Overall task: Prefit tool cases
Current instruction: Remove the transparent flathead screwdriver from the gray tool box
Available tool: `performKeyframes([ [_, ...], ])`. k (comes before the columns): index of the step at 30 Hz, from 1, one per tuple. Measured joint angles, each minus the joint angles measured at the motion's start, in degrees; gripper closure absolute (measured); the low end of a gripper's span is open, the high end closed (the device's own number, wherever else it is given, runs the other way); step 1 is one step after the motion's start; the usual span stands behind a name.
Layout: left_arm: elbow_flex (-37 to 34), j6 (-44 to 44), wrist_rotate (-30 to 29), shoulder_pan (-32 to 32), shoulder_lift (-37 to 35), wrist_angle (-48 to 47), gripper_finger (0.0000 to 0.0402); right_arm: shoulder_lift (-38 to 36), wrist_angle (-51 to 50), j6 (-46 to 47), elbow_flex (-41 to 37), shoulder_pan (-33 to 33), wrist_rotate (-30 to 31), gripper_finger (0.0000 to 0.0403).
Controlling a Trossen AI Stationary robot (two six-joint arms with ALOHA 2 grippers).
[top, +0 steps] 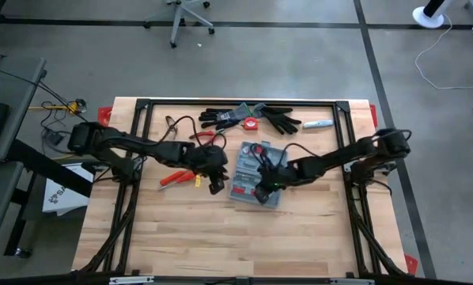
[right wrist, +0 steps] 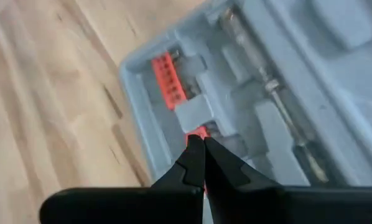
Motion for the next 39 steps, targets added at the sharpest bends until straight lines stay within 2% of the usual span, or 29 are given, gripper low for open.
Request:
performKeyframes([
  [4,0.0,0.2,1.8,0.0,2.2,3.9,0.0268,-2.4,-6.1,-0.1,0.0,-1.0,3.5,0.0403],
  [8,0.1,2.8,3.5,0.0,4.3,7.1,0.0268,-1.7,-8.9,-2.9,0.0,-2.8,1.9,0.0403],
  [21,4.6,15.7,3.3,1.3,5.8,6.3,0.0268,8.1,-7.5,-4.0,0.4,-5.1,-1.8,0.0403],
  [31,7.2,34.3,1.9,3.6,5.8,-1.1,0.0268,8.9,-4.1,-3.9,0.2,-5.1,-3.7,0.0403],
  [39,7.4,43.1,4.5,5.8,6.0,-2.1,0.0262,9.0,-3.9,-3.9,0.1,-5.2,-4.2,0.0403],
])
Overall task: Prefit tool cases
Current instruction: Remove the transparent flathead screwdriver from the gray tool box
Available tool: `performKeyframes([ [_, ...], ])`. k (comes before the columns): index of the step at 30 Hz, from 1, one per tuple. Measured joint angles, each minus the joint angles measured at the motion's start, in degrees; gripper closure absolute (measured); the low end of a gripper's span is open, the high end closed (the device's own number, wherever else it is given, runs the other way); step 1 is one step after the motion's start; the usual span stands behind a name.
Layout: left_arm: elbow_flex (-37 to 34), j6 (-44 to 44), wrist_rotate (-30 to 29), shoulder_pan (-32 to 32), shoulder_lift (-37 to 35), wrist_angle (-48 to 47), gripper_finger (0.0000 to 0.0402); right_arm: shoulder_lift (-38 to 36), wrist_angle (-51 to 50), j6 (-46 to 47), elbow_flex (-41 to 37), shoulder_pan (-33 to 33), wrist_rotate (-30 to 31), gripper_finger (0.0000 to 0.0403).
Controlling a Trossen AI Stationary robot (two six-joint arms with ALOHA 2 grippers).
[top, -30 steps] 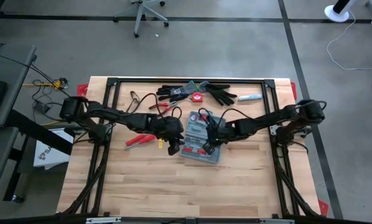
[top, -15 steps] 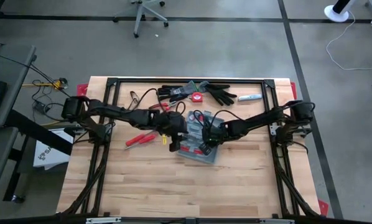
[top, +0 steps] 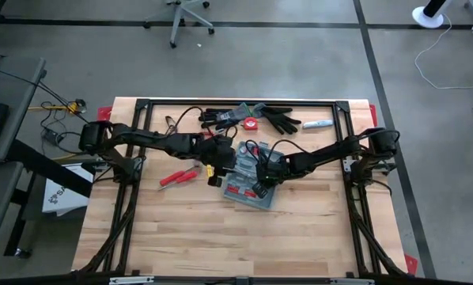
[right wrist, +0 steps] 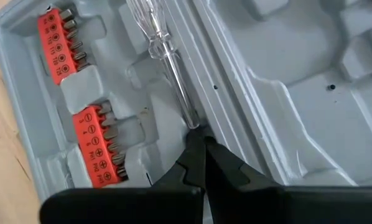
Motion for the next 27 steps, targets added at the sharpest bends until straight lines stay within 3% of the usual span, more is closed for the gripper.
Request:
performKeyframes([
  [9,7.6,1.5,5.1,1.0,9.6,-3.0,0.0221,0.1,0.8,0.9,-0.1,0.0,-0.6,0.0403],
  [14,15.0,3.1,7.7,1.0,16.4,-13.1,0.0218,0.1,0.8,1.3,-0.1,0.0,-0.7,0.0403],
  [19,18.2,5.4,5.4,0.9,19.7,-16.7,0.0218,0.1,0.9,1.3,-0.1,0.0,-0.7,0.0403],
  [23,18.6,5.1,3.5,0.9,20.4,-15.6,0.0238,0.1,0.9,1.4,-0.1,0.0,-0.7,0.0403],
  [27,18.6,5.0,1.2,0.9,20.4,-15.3,0.0287,0.1,0.9,1.4,-0.1,0.0,-0.7,0.0403],
])
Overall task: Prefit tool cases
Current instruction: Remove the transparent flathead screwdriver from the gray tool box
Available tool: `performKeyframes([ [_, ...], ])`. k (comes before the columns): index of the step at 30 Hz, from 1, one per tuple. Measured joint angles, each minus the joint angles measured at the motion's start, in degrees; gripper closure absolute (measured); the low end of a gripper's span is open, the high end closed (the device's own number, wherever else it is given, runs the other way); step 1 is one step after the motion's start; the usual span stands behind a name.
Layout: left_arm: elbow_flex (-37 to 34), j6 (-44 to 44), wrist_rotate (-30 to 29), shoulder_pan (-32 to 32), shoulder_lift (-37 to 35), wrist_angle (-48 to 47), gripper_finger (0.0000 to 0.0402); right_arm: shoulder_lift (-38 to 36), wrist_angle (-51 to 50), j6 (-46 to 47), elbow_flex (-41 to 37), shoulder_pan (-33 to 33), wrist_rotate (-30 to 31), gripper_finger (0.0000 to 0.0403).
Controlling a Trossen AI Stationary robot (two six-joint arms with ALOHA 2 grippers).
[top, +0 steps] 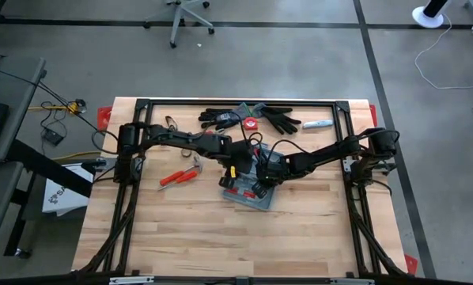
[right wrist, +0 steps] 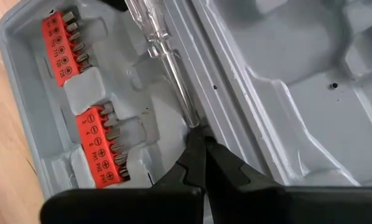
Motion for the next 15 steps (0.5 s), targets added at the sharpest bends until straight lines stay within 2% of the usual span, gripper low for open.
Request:
performKeyframes([
  [4,0.0,-1.0,1.5,-0.1,0.0,-0.5,0.0368,0.0,0.0,0.0,0.0,0.0,0.0,0.0403],
  [5,0.0,-1.9,1.4,-0.3,0.0,-0.8,0.0373,0.0,0.0,0.0,0.0,0.0,0.0,0.0403],
  [15,0.0,-12.7,0.3,-0.5,-3.1,-5.7,0.0373,-4.6,-1.5,0.0,-0.5,0.0,1.7,0.0403],
])
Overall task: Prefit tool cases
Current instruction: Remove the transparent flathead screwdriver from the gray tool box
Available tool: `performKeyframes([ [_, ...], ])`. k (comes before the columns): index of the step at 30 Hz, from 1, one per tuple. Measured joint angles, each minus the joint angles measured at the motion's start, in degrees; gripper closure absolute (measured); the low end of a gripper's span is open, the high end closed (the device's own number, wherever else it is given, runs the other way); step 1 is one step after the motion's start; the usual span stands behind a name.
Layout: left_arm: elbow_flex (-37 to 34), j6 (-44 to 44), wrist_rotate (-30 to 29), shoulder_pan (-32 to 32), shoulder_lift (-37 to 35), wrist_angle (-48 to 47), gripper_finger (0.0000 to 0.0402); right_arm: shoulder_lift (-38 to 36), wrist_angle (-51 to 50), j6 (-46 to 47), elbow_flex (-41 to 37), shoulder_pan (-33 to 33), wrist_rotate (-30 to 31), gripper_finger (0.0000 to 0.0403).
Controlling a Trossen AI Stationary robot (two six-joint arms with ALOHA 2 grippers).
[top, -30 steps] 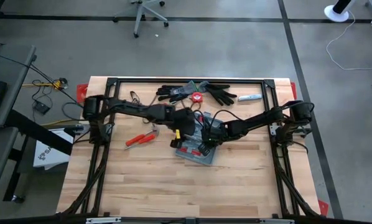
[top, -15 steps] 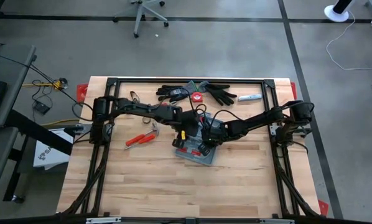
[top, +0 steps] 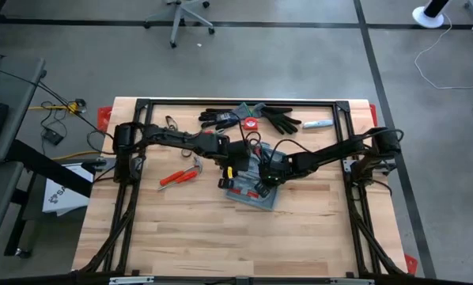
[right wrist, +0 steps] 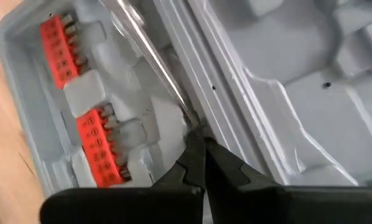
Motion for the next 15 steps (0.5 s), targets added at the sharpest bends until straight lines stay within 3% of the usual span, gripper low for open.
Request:
performKeyframes([
  [8,-0.7,-7.5,-9.1,1.9,-7.0,-9.5,0.0373,-3.4,-3.3,0.0,0.2,0.0,3.0,0.0403],
  [15,-11.3,-21.8,-14.1,7.2,-11.7,-8.4,0.0373,-3.5,-3.1,1.2,0.3,0.0,4.3,0.0403],
])
